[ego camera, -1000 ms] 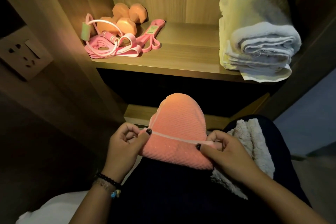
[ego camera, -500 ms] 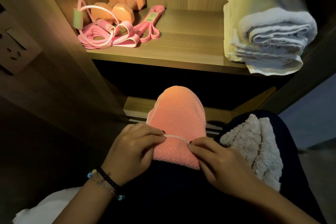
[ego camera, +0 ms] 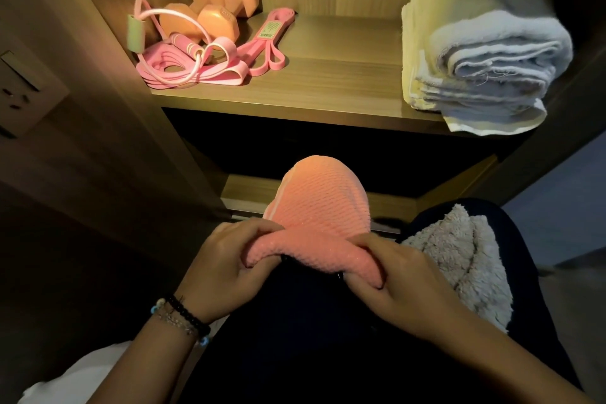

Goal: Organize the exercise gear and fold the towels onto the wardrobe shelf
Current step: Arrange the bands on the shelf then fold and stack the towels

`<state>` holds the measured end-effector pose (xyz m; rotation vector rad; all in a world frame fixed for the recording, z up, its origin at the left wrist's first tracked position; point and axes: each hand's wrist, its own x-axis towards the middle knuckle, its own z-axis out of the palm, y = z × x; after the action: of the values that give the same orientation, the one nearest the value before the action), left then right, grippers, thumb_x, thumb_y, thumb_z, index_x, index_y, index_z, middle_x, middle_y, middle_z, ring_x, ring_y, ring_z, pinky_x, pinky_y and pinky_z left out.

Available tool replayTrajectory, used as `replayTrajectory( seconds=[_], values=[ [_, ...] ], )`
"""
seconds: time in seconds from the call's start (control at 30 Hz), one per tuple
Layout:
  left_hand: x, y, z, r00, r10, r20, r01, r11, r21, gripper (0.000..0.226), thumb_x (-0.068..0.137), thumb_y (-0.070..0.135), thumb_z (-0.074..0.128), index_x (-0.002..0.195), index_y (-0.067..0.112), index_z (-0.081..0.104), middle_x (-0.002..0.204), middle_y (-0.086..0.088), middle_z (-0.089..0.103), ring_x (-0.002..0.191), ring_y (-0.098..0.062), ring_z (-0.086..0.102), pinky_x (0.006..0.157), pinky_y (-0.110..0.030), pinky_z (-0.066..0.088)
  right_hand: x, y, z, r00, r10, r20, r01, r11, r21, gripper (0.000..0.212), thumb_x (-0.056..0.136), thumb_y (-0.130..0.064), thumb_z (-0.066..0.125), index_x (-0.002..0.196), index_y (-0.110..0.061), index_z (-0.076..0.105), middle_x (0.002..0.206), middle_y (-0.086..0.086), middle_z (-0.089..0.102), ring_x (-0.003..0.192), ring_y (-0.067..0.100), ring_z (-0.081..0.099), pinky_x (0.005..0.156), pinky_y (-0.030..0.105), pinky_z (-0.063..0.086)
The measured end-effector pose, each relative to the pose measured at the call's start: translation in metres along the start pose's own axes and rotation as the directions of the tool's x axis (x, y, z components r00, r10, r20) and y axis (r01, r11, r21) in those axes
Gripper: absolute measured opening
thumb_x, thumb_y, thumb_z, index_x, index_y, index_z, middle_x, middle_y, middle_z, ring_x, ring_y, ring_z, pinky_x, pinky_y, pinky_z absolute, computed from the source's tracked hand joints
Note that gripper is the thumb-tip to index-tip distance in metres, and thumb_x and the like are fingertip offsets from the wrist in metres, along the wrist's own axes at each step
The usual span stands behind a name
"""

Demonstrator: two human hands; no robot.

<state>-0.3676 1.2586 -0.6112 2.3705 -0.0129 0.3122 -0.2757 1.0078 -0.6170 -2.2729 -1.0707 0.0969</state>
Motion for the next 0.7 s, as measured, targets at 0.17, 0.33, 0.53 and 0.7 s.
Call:
replayTrajectory(
  seconds=[0.17, 0.33, 0.53, 0.7],
  values=[
    [0.001, 0.009, -0.002, 0.988, -0.129, -0.083, 0.104, 0.96, -0.258, 0.034, 0.075, 0.058, 0.065, 0.098, 0.034, 0.062, 0.099, 0.017, 0.065, 0.089, -0.008, 0.064, 0.069, -0.032, 0.057, 0.014, 0.009, -0.019, 0.991, 0.104, 0.085, -0.131, 0.889, 0.439, 0.023, 0.077, -0.048, 0.065, 0.087, -0.027, 0.065, 0.082, -0.009, 0.064, 0.071, 0.01, 0.059, 0.06, 0.018, 0.041],
    [0.01, 0.021, -0.004, 0.933, -0.36, -0.001, 0.337, 0.876, -0.346, 0.051, 0.066, 0.071, 0.065, 0.089, 0.026, 0.064, 0.097, 0.015, 0.064, 0.09, -0.005, 0.061, 0.065, -0.022, 0.055, 0.018, 0.008, -0.014, 0.952, 0.26, 0.162, -0.299, 0.681, 0.668, 0.035, 0.083, -0.044, 0.07, 0.074, -0.01, 0.073, 0.069, 0.001, 0.063, 0.062, 0.015, 0.055, 0.057, 0.024, 0.04],
    [0.027, 0.014, 0.006, 0.798, -0.602, 0.041, 0.589, 0.763, -0.265, 0.03, 0.077, 0.044, 0.072, 0.083, 0.015, 0.064, 0.091, 0.002, 0.064, 0.088, -0.018, 0.061, 0.073, -0.042, 0.053, 0.033, 0.007, -0.003, 0.868, 0.471, 0.157, -0.462, 0.65, 0.603, 0.036, 0.083, -0.033, 0.071, 0.064, -0.003, 0.068, 0.061, -0.001, 0.06, 0.056, 0.007, 0.053, 0.053, 0.02, 0.037],
    [0.035, 0.015, 0.012, 0.776, -0.627, -0.064, 0.609, 0.772, -0.182, 0.03, 0.074, 0.041, 0.078, 0.084, 0.019, 0.059, 0.085, 0.007, 0.063, 0.076, -0.007, 0.059, 0.057, -0.019, 0.041, 0.032, 0.009, 0.006, 0.821, 0.567, 0.066, -0.539, 0.733, 0.415, 0.036, 0.078, -0.049, 0.07, 0.07, -0.015, 0.066, 0.071, -0.004, 0.066, 0.064, 0.012, 0.06, 0.061, 0.031, 0.046]
  ],
)
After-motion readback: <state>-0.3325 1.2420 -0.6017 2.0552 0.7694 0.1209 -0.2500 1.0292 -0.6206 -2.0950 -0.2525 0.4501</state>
